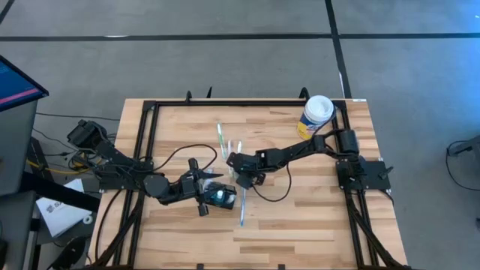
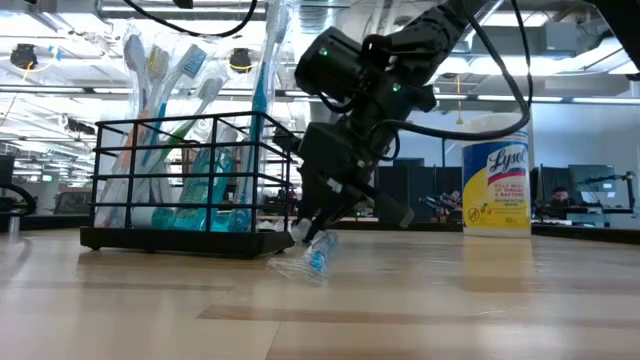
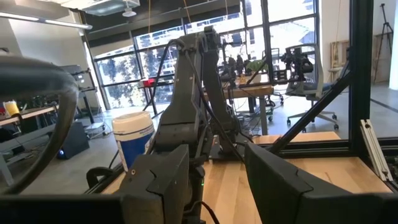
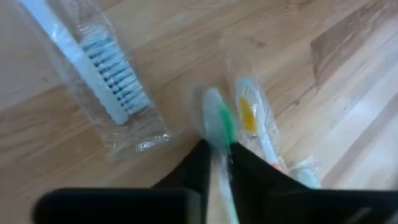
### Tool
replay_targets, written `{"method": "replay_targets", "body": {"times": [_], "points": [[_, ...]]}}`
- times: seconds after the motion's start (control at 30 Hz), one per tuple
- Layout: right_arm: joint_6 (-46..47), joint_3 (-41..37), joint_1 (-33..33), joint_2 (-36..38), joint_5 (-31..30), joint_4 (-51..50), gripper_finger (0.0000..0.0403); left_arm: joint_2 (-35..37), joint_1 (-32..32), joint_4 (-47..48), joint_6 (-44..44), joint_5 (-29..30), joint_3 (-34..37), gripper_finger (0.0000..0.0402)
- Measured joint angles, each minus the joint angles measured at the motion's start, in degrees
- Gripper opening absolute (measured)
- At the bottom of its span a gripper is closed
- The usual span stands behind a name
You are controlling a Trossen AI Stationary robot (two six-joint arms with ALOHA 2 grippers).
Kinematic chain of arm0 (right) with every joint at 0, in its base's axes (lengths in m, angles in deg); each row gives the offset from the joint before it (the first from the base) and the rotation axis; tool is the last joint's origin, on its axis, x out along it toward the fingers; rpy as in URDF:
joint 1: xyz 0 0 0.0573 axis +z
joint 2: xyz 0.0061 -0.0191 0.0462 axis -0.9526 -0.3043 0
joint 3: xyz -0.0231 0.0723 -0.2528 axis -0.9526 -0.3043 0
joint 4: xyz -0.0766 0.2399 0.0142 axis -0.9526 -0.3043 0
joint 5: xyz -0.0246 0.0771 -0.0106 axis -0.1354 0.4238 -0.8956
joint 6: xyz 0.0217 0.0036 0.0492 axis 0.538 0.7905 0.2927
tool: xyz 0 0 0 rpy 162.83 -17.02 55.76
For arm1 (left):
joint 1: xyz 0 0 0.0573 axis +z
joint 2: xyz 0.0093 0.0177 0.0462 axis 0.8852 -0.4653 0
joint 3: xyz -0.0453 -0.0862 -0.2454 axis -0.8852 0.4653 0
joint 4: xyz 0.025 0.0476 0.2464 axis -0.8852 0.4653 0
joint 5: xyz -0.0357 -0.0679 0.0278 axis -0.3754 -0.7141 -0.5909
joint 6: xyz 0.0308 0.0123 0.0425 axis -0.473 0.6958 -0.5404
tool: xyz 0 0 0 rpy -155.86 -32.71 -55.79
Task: Pick & Place toothbrushing station
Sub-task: Put the right green toothbrush into the wire organizer
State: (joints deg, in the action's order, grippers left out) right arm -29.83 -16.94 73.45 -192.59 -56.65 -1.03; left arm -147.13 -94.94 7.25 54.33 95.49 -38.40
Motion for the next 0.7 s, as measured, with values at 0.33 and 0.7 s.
{"method": "replay_targets", "body": {"times": [0.33,0.7], "points": [[3.18,-0.02,-0.07,-0.15,0.05,0.46,0.0003,0.00,0.00,0.08,0.00,0.00,0.00,0.0150],[12.38,-0.35,-0.55,3.29,-1.16,-0.77,0.0000,0.00,0.00,0.13,0.00,-0.02,0.00,0.0150]]}}
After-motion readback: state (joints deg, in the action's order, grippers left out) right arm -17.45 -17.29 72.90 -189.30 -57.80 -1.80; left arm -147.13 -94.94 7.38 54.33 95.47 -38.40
